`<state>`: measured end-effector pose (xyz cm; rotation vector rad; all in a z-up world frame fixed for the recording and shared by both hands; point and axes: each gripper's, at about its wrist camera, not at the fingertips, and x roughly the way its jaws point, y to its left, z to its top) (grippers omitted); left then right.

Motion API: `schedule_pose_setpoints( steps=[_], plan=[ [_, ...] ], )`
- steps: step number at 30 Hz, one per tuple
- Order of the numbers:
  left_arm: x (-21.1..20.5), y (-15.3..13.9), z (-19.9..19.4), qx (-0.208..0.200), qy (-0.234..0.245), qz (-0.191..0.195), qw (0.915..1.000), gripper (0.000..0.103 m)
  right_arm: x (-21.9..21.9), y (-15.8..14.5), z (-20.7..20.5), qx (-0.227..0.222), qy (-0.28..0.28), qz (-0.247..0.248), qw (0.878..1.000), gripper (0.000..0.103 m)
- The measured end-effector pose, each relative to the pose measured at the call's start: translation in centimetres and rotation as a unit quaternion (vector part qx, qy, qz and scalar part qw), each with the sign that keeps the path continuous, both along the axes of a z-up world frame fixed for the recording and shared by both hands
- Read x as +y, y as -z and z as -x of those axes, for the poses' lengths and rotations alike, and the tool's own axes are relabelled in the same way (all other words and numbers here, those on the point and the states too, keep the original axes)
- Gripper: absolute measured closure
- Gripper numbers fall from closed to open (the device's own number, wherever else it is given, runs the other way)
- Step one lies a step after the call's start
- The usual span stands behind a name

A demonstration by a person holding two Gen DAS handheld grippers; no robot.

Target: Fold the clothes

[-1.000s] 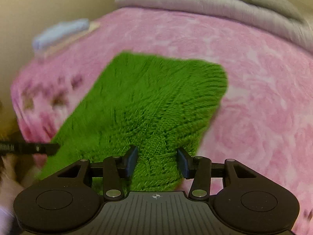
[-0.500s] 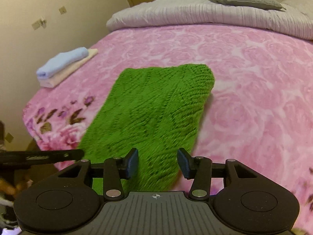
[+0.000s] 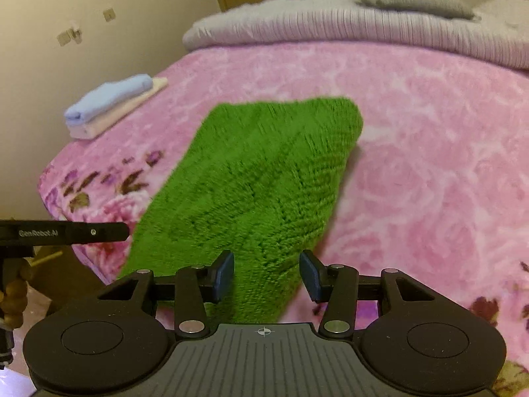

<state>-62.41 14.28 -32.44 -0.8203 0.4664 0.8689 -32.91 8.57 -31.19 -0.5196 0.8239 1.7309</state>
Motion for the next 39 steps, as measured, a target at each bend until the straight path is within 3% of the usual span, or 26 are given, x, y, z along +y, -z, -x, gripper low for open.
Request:
schedule_pose_setpoints(
  steps=[2,4,6,8,12,15,19,22,25,32,39],
  plan=[
    [-0.3,-0.4,-0.7,-0.008,0.027,-0.011,0.9995,0.095,-0.8,0.1,0.6,0.0,-0.005,-0.012,1.0,0.055],
    [-0.2,0.5,-2.0,0.012,0.049,-0.003,0.9987,0.095,-1.2,1.0,1.6,-0.006,-0.018,-0.011,1.0,0.055],
    [-0.3,2.6,-3.3,0.047,0.057,0.012,0.9972,0.094,-1.4,2.4,2.4,-0.027,-0.019,0.003,0.999,0.055],
    [-1.2,3.7,-3.3,0.045,0.052,-0.006,0.9976,0.092,-1.6,3.7,2.5,-0.033,-0.015,0.009,0.999,0.055],
    [-1.8,2.8,-3.1,0.063,0.043,0.009,0.997,0.096,-1.7,2.7,1.9,-0.014,-0.003,0.021,1.0,0.055],
    [-2.4,2.0,-3.0,0.084,0.045,-0.005,0.9955,0.096,-2.9,0.9,2.2,-0.031,-0.002,-0.007,1.0,0.055],
    [-2.9,3.1,-3.3,0.092,0.039,0.017,0.9948,0.096,-2.9,2.4,2.8,-0.038,0.0,0.025,0.999,0.055],
    [-3.4,2.7,-3.3,0.097,0.036,0.02,0.9944,0.095,-3.1,2.5,1.7,0.014,0.032,0.043,0.998,0.055],
    [-3.8,1.8,-3.2,0.105,0.032,0.03,0.9935,0.095,-3.5,1.4,0.8,0.033,0.049,0.046,0.997,0.055],
    [-4.9,1.0,-3.6,0.141,0.026,0.038,0.989,0.09,-4.3,1.0,-0.1,0.022,0.107,0.074,0.991,0.053],
    [-6.3,0.8,-3.9,0.158,0.027,0.039,0.9864,0.088,-6.2,1.5,0.2,0.021,0.106,0.09,0.99,0.053]
  ],
)
